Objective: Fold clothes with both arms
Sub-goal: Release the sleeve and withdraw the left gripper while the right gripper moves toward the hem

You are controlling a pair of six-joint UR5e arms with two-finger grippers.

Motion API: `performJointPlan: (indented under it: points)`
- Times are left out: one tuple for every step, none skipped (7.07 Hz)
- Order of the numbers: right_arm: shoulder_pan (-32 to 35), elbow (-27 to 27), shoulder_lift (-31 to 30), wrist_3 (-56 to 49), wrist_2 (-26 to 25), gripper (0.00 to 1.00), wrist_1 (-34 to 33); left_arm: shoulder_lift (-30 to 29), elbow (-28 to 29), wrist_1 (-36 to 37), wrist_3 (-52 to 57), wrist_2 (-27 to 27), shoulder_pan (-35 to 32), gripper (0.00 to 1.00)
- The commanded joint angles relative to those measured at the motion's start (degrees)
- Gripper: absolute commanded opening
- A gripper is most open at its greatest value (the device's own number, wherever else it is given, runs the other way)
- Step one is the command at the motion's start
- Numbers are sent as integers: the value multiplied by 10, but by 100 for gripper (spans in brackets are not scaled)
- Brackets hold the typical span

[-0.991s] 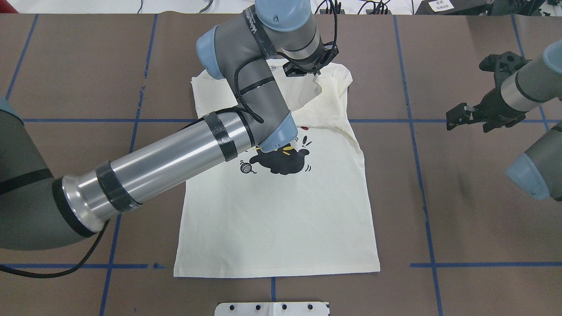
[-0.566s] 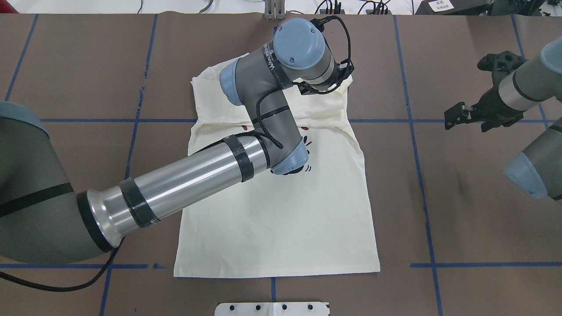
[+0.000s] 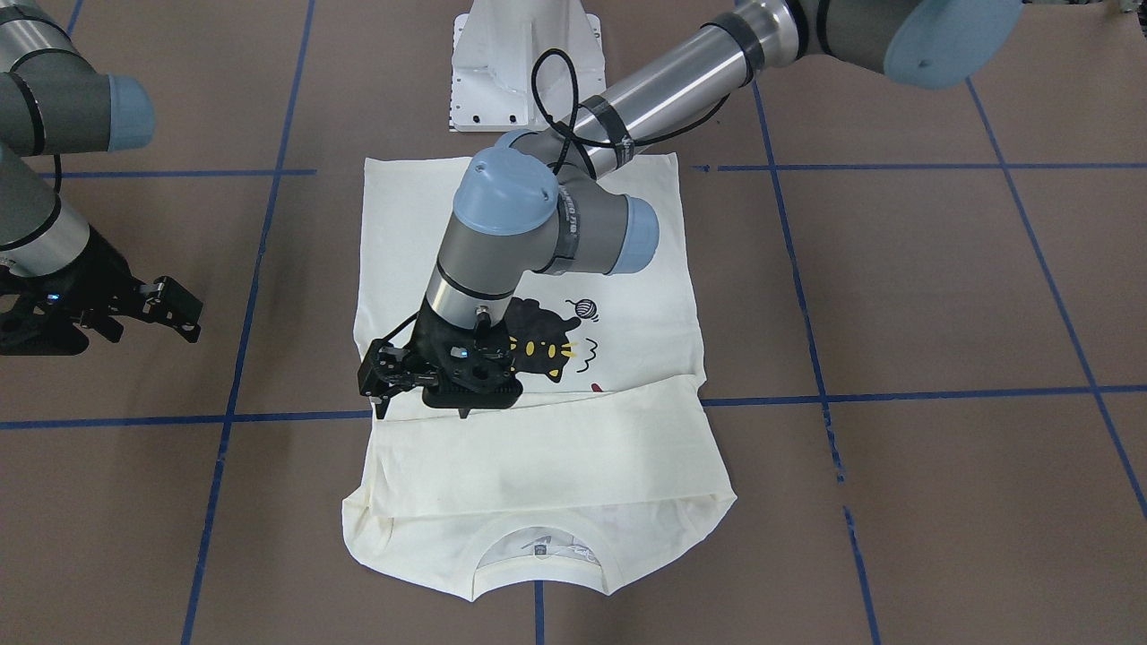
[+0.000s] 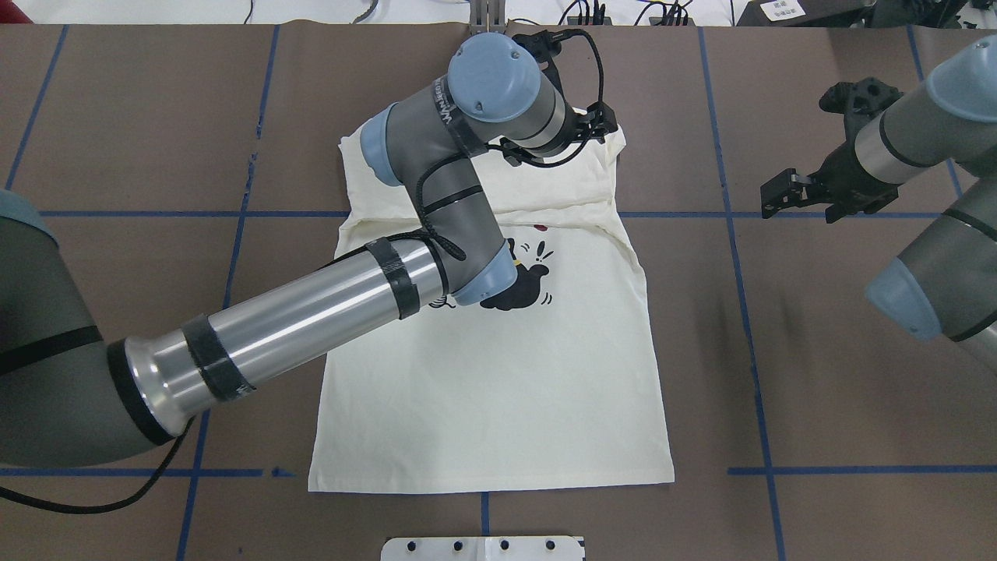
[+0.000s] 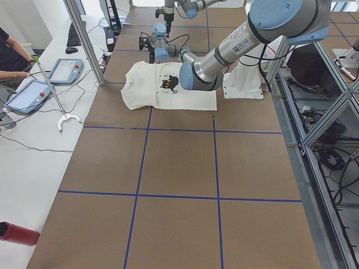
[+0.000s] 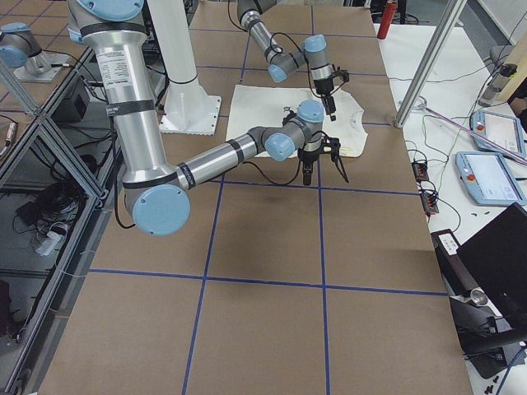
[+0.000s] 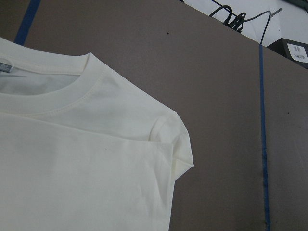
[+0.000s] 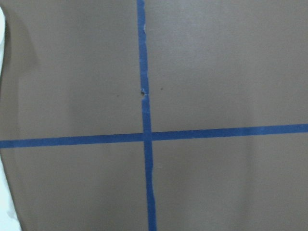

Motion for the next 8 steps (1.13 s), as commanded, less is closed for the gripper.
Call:
performJointPlan:
  points:
    - [-70,50,6,90,-49,100,1,123,-206,152,74,-42,-13,100]
    - [-112,84,2,146,-85,100,1,217,-344,226,119,-42,-14,100]
    - [-171,117,-9,210,-114,100,1,313,-468,259,154,-43,-14,100]
    - [-239,130,-9,269,-177,100,1,383,-558,270,172,-43,-13,100]
    - [-279,132,-4,296,-200,100,1,413,-596,273,175,-43,-14,100]
    - [-308,140,-13,324,-211,100,23,430,-616,280,174,-42,-14,100]
    - [-351,141,-47,357,-253,100,62,429,-622,287,174,-42,-13,100]
    - [-395,147,-84,385,-291,100,88,426,-629,297,174,-41,-12,100]
